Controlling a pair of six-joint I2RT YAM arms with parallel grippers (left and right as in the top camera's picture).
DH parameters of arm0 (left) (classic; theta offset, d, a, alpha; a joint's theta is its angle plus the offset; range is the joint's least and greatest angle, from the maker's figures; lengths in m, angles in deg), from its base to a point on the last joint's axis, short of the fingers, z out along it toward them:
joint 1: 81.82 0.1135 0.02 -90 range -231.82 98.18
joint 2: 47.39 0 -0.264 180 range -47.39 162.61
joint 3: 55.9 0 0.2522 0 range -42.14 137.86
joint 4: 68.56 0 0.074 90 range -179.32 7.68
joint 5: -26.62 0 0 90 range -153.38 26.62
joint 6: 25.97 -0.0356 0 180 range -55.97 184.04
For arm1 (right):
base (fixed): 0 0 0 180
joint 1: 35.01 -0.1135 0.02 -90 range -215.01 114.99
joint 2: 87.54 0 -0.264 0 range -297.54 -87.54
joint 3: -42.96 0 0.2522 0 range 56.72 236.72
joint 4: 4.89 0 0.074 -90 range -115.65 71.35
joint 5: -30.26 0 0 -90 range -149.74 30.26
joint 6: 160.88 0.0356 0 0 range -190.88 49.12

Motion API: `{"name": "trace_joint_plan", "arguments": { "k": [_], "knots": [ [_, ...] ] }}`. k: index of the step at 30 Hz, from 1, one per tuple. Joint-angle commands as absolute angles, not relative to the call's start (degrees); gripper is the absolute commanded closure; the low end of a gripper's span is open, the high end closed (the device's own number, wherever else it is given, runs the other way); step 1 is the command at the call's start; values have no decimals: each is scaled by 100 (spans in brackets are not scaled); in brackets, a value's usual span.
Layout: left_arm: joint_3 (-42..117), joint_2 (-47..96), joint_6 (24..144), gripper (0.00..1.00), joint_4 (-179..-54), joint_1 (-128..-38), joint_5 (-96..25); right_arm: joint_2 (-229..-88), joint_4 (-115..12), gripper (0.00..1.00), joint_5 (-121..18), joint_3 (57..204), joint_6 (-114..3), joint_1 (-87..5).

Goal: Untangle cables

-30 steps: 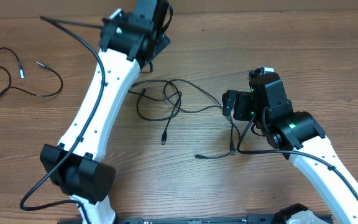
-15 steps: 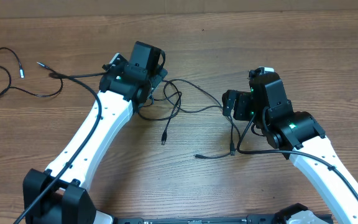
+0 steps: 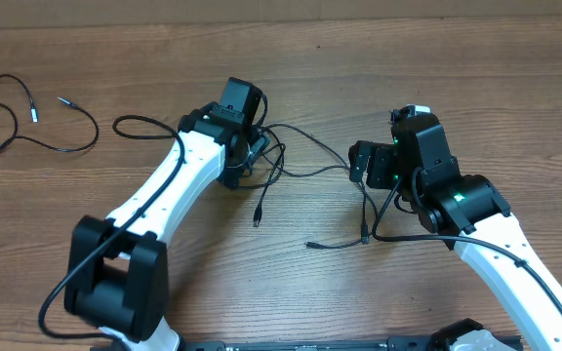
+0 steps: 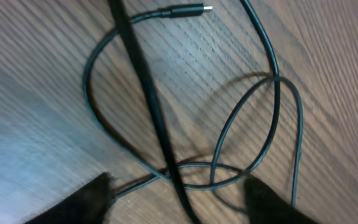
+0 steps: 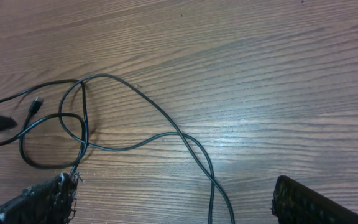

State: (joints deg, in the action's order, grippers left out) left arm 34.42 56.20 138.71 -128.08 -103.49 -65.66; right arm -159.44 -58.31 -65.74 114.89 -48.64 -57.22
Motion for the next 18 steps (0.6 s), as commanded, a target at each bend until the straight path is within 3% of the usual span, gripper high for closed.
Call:
{"name": "trace_joint_plan", "arguments": {
  "k": [1, 2, 3, 9, 11, 18],
  "knots": [
    [3433, 5987, 13943, 69, -12659, -10360, -6527, -15935, -5801, 0, -6614, 11520, -4886, -5709],
    [3433, 6042, 13941, 91, -12581, -10357, -6525, -15935, -5801, 0, -6616, 11520, -4886, -5709],
    [3435, 6059, 13912, 96, -12513, -10353, -6525, -15935, -5801, 0, -6616, 11520, -4886, -5709],
    [4038, 6037, 12142, 96, -12146, -10355, -6173, -15935, -5801, 0, -6614, 11520, -4886, -5709],
    [4548, 6024, 11292, 96, -12165, -10353, -5489, -15935, -5801, 0, -6616, 11520, -4886, -5709],
    [6237, 5972, 10852, 96, -12681, -10347, -4636, -15935, -5801, 0, -6616, 11520, -4886, -5709]
  ]
}}
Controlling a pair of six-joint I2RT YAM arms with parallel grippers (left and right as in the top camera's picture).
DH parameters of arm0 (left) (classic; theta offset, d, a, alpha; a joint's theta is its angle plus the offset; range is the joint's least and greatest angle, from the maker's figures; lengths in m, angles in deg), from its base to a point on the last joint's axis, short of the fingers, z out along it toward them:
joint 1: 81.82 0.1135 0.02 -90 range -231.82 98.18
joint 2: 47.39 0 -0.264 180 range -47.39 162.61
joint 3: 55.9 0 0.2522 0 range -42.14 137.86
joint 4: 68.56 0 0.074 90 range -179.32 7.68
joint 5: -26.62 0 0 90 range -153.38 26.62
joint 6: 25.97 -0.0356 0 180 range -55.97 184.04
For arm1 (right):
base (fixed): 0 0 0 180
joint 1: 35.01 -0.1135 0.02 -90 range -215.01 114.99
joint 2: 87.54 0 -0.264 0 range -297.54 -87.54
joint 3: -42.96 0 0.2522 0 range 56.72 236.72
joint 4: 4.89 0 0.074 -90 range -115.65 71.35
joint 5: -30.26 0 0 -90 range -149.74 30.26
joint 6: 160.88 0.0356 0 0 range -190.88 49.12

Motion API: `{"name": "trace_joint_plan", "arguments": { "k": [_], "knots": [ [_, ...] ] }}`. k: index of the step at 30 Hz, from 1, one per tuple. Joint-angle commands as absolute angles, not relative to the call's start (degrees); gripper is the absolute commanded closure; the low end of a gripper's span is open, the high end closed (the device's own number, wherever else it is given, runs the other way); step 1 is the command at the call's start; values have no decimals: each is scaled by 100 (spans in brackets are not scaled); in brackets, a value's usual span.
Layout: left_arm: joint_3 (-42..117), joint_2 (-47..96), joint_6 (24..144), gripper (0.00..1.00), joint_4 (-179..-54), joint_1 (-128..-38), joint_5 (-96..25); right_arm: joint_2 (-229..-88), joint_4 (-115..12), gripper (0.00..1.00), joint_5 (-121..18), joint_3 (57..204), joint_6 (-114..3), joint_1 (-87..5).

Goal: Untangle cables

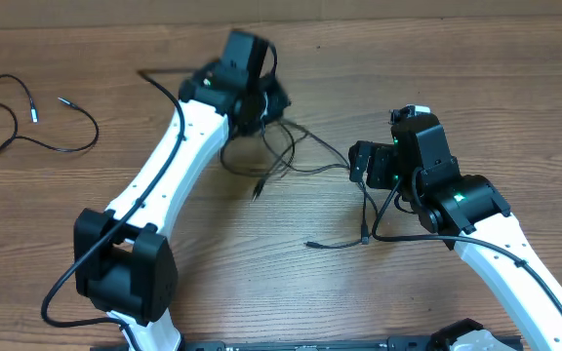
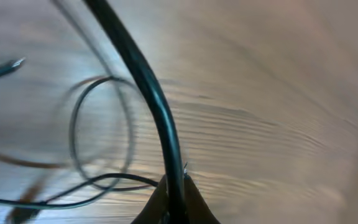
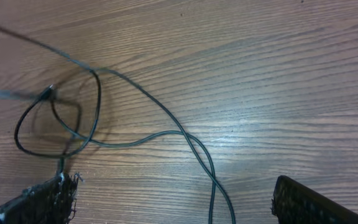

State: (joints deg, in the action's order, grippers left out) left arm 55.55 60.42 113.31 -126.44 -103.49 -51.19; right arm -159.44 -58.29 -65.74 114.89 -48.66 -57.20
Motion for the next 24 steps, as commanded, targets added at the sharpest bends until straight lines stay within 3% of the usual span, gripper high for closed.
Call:
{"name": "trace_joint_plan", "arguments": {
  "k": [1, 8, 12, 15, 17, 19, 24],
  "knots": [
    [6567, 5972, 10892, 96, -12705, -10329, -4571, -15935, -5801, 0, -6616, 11520, -4886, -5709],
    [7903, 5972, 10931, 96, -12729, -10198, -5036, -15935, -5801, 0, -6616, 11520, -4886, -5709],
    [8062, 5972, 10944, 96, -12710, -10115, -4643, -15935, -5801, 0, -6616, 11520, -4886, -5709],
    [8060, 5974, 9480, 96, -12738, -10106, -4735, -15935, -5801, 0, -6616, 11520, -4886, -5709],
    [8062, 5972, 8700, 96, -12821, -10106, -4173, -15935, -5801, 0, -6616, 11520, -4886, -5709],
    [8062, 5972, 8304, 96, -12780, -10106, -3344, -15935, -5801, 0, -6616, 11520, -4886, -5709],
    [8064, 5972, 7244, 96, -12777, -10093, -2693, -15935, -5801, 0, -6616, 11520, -4886, -5709]
  ]
}}
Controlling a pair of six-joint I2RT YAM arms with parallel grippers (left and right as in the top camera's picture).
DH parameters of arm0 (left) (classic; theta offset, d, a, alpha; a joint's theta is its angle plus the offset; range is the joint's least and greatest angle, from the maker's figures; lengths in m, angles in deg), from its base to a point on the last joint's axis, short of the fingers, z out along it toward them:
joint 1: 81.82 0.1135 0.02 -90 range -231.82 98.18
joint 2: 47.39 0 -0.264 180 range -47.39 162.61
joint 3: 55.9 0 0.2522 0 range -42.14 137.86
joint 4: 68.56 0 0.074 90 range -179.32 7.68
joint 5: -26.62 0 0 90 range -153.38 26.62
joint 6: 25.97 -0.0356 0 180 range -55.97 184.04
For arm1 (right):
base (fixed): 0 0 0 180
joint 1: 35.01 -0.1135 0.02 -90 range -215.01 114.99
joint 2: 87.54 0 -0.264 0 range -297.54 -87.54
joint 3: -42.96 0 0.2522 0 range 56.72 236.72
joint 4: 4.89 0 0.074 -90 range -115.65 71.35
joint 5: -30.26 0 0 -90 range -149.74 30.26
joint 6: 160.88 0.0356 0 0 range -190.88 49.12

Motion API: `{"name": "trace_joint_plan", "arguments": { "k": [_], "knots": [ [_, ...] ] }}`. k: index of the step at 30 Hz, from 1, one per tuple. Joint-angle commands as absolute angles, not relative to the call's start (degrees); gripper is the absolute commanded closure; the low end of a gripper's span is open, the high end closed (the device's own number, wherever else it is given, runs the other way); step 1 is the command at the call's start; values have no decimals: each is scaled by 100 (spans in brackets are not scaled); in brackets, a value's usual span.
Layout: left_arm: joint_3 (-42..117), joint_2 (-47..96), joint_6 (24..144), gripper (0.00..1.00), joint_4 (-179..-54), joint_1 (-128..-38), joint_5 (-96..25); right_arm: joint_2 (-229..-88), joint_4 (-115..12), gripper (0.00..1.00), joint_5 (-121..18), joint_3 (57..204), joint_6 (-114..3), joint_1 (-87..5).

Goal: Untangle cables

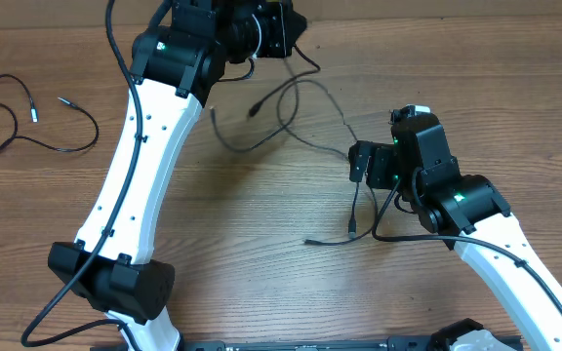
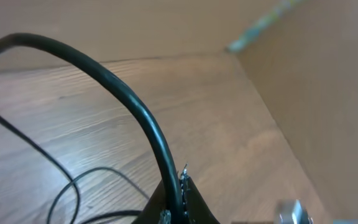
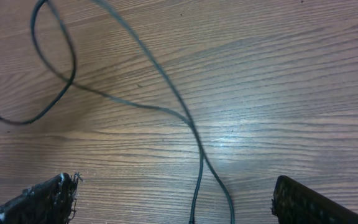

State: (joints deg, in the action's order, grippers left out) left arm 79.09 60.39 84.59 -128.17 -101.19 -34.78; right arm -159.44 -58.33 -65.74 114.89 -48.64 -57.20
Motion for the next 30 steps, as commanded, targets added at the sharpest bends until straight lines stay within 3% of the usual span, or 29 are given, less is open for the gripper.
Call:
{"name": "trace_joint_plan", "arguments": {
  "k": [1, 11, 20, 27, 30],
  "knots": [
    [8064, 5972, 7213, 96, -12797, -10084, -2761, -15935, -5801, 0, -6616, 11520, -4886, -5709],
    [8077, 5945, 7226, 96, -12734, -9975, -3224, -15935, -5740, 0, -6614, 11520, -4845, -5709],
    [8082, 5451, 7489, 96, -12703, -9704, -2879, -15952, -5152, 0, -6004, 11517, -4670, -5711],
    [8082, 4700, 7493, 96, -11879, -9627, -2916, -16099, -4555, 0, -5339, 11517, -4014, -5711],
    [8082, 4369, 7388, 96, -11741, -9544, -3515, -16184, -4583, 0, -5291, 11517, -3913, -5711]
  ]
}}
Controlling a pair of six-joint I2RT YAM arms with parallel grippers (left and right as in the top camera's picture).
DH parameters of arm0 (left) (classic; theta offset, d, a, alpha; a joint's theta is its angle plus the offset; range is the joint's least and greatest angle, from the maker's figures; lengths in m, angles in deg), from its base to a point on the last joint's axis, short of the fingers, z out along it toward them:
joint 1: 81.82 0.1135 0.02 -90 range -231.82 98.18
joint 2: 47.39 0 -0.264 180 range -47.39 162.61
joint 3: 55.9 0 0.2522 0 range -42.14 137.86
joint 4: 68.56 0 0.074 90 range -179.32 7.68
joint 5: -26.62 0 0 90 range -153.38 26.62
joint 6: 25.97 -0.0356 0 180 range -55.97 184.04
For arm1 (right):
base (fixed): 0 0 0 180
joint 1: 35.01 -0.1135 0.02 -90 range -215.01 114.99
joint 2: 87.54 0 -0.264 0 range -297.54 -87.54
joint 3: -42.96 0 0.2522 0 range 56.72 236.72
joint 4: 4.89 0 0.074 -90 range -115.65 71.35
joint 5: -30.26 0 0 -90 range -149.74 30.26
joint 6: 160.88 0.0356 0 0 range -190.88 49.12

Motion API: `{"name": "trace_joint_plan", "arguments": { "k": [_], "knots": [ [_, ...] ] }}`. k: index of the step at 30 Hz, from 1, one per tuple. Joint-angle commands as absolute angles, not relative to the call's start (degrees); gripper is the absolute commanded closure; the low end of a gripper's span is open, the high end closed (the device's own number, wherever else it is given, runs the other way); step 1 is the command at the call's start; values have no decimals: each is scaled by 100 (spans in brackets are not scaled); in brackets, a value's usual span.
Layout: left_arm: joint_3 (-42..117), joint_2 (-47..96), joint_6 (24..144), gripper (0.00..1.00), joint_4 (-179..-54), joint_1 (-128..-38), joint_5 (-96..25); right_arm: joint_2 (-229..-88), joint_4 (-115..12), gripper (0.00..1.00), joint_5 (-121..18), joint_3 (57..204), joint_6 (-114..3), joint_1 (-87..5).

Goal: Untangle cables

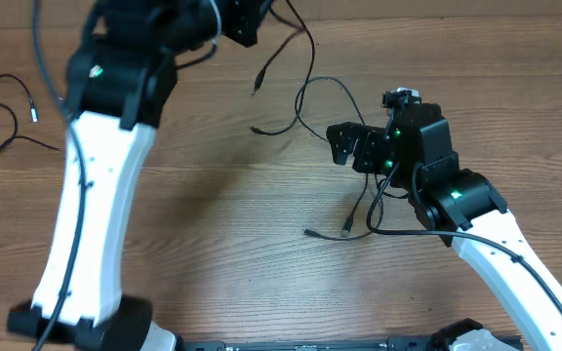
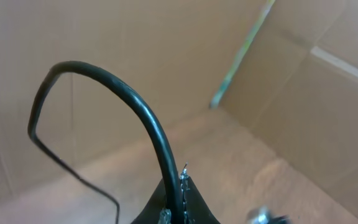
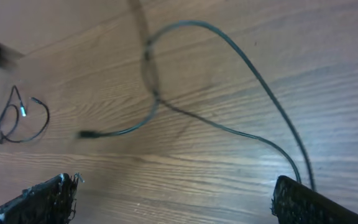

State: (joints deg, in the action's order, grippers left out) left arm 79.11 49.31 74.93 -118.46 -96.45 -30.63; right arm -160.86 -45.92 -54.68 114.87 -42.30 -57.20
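Observation:
My left gripper is raised high at the back of the table and is shut on a black cable, pinched at its fingertips. From it the tangled cables hang in loops, with loose plug ends dangling and other ends lying on the wood. My right gripper is open beside the hanging loops, nothing between its fingers. In the right wrist view a cable loop and a plug end lie ahead of that gripper.
A separate thin cable lies coiled at the far left of the wooden table, also seen small in the right wrist view as a coil. Cardboard walls stand behind the table.
My left gripper has risen higher with the cable, and more of the tangle has left the table. My right gripper has shifted left and tilted toward the hanging loops, still open.
My left gripper stood open over the tangle on the table. It was then shut on a cable just above the wood, then higher at the back, and now holds it high with loops dangling. My right gripper stayed open near the cables' right end until its recent shift.

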Motion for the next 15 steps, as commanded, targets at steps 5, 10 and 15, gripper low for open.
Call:
{"name": "trace_joint_plan", "arguments": {
  "k": [5, 10, 15],
  "knots": [
    [8082, 4140, 8512, 96, -12310, -9531, -6206, -16501, -4419, 0, -4693, 11517, -3911, -5711],
    [8082, 4140, 8890, 96, -12395, -9533, -6088, -16967, -3615, 0, -3899, 11517, -3808, -5714],
    [8082, 4140, 9259, 96, -12371, -9533, -5862, -17664, -2778, 0, -3903, 11517, -2742, -5718]
  ]
}}
